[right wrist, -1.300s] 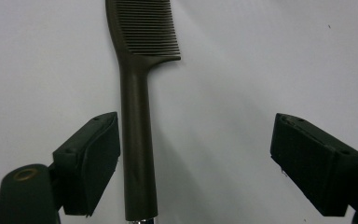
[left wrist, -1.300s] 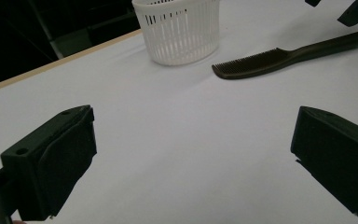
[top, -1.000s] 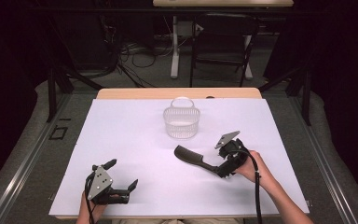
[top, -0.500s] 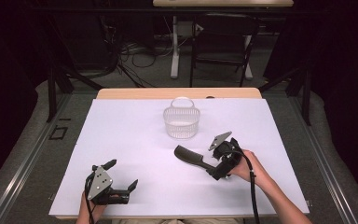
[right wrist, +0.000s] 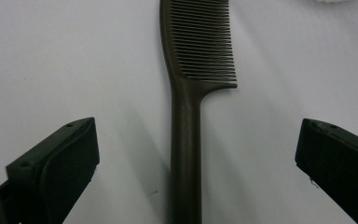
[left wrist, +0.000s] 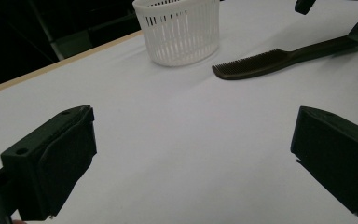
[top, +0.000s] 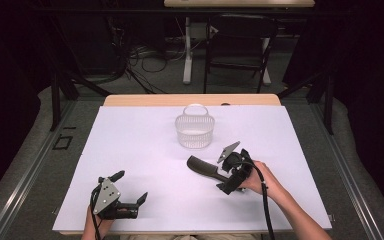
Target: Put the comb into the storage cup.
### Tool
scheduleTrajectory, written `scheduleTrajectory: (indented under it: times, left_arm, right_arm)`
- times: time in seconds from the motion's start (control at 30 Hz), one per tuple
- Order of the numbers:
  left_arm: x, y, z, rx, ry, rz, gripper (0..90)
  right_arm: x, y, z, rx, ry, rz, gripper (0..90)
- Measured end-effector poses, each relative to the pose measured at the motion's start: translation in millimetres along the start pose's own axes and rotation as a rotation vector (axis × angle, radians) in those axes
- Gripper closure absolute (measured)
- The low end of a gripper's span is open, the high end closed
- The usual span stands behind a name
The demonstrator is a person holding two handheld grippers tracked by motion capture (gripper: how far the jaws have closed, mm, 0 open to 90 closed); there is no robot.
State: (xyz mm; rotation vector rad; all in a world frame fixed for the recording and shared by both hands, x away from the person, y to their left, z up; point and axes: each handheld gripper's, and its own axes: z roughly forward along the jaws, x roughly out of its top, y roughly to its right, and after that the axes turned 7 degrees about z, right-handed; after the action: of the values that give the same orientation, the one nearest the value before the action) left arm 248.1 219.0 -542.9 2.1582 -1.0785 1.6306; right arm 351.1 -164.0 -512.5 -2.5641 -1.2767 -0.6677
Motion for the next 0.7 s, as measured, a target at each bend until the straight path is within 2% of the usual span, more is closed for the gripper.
scheduleTrajectory:
  times: [0.17, 0.5, 0.7]
  left_arm:
    - [0.1, 0.4, 0.0, -0.005, 0.000, 0.004, 0.2]
    - [-0.2, 0.4, 1.2, -0.011, -0.008, -0.001, 0.2]
    - [-0.3, 0.3, 1.3, -0.007, -0.009, -0.003, 0.1]
  right_arm:
    - [2.3, -4.8, 3.5, 0.012, -0.019, -0.019, 5.0]
    - [7.9, -6.0, 8.5, -0.014, -0.037, -0.011, 28.7]
    - [12.1, -10.4, 9.4, -0.009, -0.062, -0.006, 43.8]
